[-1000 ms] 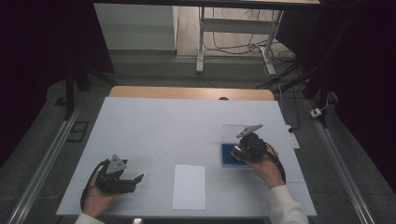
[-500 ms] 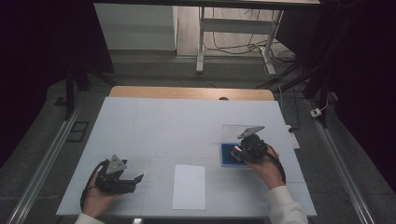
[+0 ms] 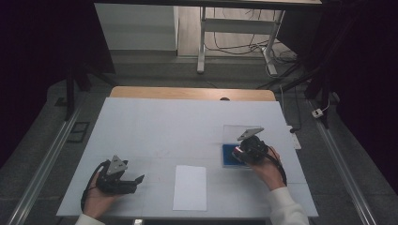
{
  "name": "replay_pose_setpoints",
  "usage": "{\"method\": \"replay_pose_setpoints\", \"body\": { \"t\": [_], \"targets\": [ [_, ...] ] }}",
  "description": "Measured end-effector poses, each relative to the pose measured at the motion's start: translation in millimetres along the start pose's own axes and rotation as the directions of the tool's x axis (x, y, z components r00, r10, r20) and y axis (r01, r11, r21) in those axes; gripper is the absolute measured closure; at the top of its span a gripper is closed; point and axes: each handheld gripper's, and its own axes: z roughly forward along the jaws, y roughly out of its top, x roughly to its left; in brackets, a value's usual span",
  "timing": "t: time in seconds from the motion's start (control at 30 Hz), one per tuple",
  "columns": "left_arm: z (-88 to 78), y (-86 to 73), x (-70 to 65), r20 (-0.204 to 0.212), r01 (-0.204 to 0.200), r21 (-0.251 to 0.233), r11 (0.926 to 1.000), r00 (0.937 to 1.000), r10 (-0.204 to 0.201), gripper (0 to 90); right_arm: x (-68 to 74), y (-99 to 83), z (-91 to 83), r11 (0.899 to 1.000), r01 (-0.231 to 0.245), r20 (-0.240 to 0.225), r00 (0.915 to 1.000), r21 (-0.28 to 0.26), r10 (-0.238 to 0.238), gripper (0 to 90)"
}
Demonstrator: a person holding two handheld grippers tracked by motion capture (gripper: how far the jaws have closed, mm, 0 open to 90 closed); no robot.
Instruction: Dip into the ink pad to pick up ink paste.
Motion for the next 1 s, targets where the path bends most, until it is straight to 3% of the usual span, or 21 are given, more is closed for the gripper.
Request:
{"method": "replay_pose_setpoints", "body": {
  "t": [0.1,0.13,0.23,0.43,1.0],
  "targets": [
    [-0.3,-0.1,1.0,-0.002,0.003,-0.002,1.0,1.0,-0.003,17.6,-2.6,0.1,-5.3,1.0,-0.002,-0.018,0.9998,-0.023,0.002,70.0],
    [-0.4,-0.2,1.3,-0.001,0.004,-0.003,1.0,1.0,-0.004,17.6,-5.5,-0.3,-9.6,0.999,-0.014,0.001,0.9999,-0.038,0.014,70.0],
    [-0.6,-0.4,2.0,-0.001,0.005,-0.004,1.0,1.0,-0.005,17.6,-9.6,2.6,-23.9,0.993,-0.052,-0.031,0.9983,-0.102,0.049,69.9],
    [-0.6,-0.3,0.9,-0.003,0.001,0.0,1.0,1.0,-0.001,17.6,-7.8,8.1,-48.8,0.981,-0.047,-0.04,0.9984,-0.188,0.04,69.9],
    [0.7,-0.8,1.4,-0.003,-0.002,0.005,1.0,1.0,0.002,17.7,-5.5,9.4,-46.2,0.985,-0.029,-0.035,0.9991,-0.172,0.024,69.8]
  ]
}}
